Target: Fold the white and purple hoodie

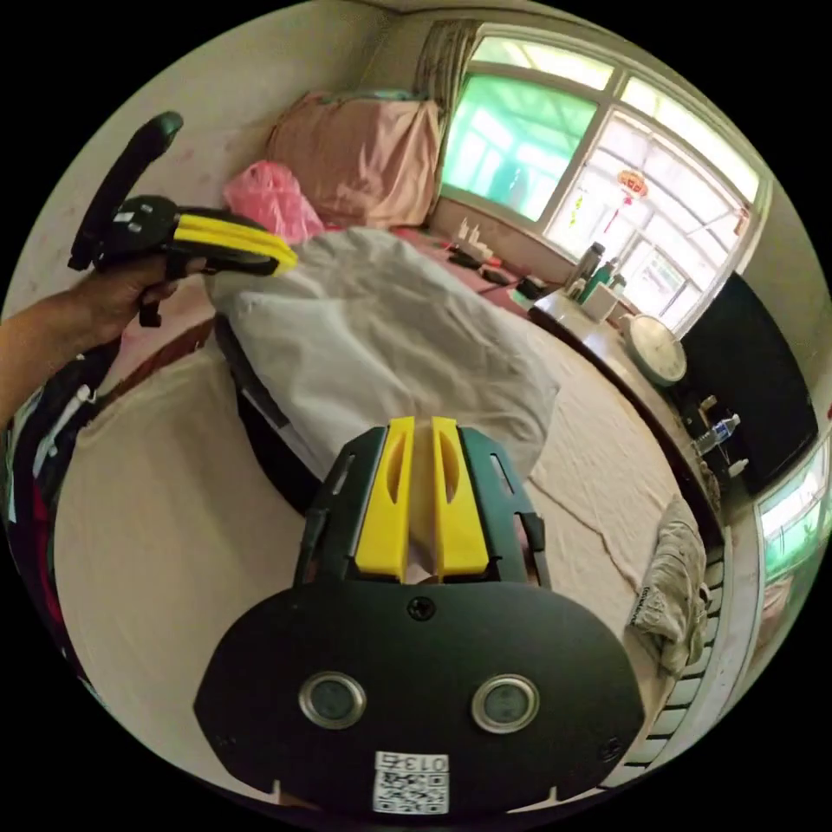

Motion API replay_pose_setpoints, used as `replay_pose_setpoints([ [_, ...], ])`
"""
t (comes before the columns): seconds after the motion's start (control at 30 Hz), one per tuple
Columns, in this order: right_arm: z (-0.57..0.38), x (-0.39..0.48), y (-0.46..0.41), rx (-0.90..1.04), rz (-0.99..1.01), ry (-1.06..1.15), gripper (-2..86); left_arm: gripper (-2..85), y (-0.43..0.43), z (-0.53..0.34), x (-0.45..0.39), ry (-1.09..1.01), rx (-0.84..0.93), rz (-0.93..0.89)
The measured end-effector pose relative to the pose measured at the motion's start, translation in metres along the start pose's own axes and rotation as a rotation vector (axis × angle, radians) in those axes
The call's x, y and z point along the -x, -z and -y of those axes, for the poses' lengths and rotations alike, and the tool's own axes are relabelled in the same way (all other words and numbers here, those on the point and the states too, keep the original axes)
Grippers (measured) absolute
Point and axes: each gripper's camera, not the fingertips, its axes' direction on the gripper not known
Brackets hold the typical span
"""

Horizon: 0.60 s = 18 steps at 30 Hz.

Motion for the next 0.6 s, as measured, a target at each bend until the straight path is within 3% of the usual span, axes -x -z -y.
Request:
replay_pose_setpoints([
  [0.23, 0.025, -0.012, 0.03, 0.102, 0.07, 0.0, 0.1, -0.3, 0.006, 0.012, 0.007, 0.184, 0.169, -0.088],
  [0.3, 0.009, -0.021, 0.091, -0.105, -0.018, -0.107, 0.1, -0.3, 0.041, -0.002, 0.018, 0.303, 0.099, -0.124],
  [0.43, -0.042, -0.006, 0.176, -0.285, 0.039, -0.088, 0.1, 0.1, 0.142, -0.077, -0.009, 0.439, -0.098, -0.218],
  [0.6, -0.14, 0.045, 0.242, -0.29, 0.246, 0.032, 1.4, 3.2, 0.226, -0.201, -0.114, 0.453, -0.029, -0.204],
])
